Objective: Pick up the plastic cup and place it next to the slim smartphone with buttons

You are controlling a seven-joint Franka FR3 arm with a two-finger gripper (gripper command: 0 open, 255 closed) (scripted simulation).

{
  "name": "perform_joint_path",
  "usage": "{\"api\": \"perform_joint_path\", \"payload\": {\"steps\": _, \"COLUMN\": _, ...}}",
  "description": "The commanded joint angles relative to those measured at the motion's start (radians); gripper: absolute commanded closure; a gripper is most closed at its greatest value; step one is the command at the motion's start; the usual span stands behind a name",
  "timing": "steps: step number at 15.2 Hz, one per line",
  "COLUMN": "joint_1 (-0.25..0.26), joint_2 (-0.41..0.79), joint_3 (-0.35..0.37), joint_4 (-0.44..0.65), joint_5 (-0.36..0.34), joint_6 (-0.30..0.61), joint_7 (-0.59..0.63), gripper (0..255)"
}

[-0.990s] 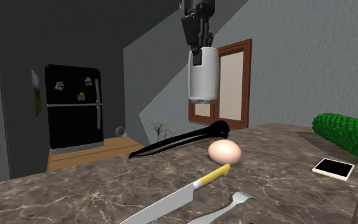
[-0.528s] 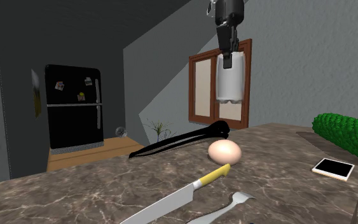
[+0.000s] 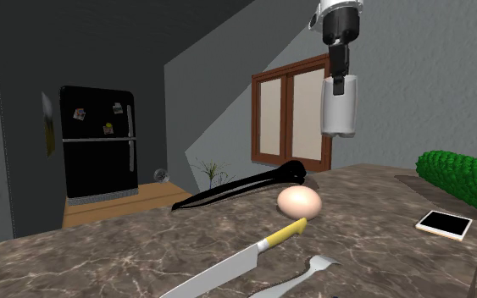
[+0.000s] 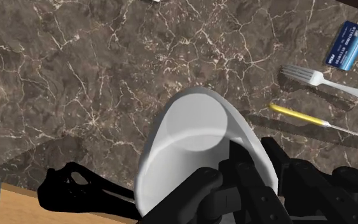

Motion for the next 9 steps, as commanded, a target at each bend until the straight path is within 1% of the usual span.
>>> {"api": "perform_joint_path", "payload": {"steps": 1, "joint_1": -0.019, "joint_2": 0.012, "joint_3": -0.035, "joint_4": 0.017, "joint_5": -0.006, "joint_6": -0.003, "joint_7": -0.055, "gripper": 255}}
{"api": "perform_joint_path", "payload": {"steps": 5, "joint_1": -0.055, "joint_2": 0.046, "joint_3": -0.102, "joint_4": 0.056, "joint_5": -0.01, "joint_6": -0.007, "joint_7": -0.16, "gripper": 255}}
{"api": "perform_joint_path", "payload": {"steps": 9, "joint_1": -0.092, "joint_2": 0.101, "joint_3": -0.173, "joint_4": 0.115, "joint_5": 0.0, "joint_6": -0.012, "joint_7": -0.273, "gripper": 255}}
